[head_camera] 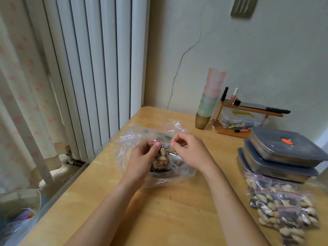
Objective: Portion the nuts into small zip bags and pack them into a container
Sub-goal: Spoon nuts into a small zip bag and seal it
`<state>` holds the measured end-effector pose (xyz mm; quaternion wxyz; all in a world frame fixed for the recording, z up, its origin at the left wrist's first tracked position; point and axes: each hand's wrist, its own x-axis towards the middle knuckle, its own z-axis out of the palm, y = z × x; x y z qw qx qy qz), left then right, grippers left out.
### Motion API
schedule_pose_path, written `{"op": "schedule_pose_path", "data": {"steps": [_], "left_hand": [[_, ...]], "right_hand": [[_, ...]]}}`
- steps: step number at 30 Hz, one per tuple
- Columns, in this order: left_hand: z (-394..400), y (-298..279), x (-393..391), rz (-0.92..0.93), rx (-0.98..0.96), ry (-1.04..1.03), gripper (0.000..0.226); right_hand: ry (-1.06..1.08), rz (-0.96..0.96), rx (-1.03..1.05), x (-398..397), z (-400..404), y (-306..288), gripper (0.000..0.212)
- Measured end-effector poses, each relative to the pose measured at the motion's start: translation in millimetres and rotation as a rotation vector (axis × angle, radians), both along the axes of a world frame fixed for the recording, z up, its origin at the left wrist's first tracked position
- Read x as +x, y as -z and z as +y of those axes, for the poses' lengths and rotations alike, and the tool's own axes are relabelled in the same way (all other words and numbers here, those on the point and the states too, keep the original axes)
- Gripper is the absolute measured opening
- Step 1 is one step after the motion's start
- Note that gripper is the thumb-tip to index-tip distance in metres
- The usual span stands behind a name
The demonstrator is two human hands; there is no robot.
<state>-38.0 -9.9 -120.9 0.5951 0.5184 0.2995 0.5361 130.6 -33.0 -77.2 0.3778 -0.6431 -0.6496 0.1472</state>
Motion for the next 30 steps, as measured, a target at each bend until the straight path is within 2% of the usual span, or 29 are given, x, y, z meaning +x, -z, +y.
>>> {"op": "schedule_pose_path", "data": {"steps": [3,9,18,24,30], "left_hand": [[1,1,0,0.076,0.038,-0.018,0.015],[3,2,-2,0.064,-0.026,-0.040,0.018],[0,2,0,0.094,0.064,-0.041,0.013],[-11,-3,6,0.035,0.119,0.076,0.016],[-41,-2,44,0.272,0.216,0.282,0.014]], "right_hand": [[-0.014,0.088,0.009,-2,1,4,0.013],[-0.056,0.208,-0.001,-6,2,9,0.007],[-0.060,0.049,-0.019,-5,-2,2,0.014],[-0.113,0.109,-0.110,5,-28,-6,0.010],[-0.014,-0.016,-0.205,57,-88,-17,0.011]]}}
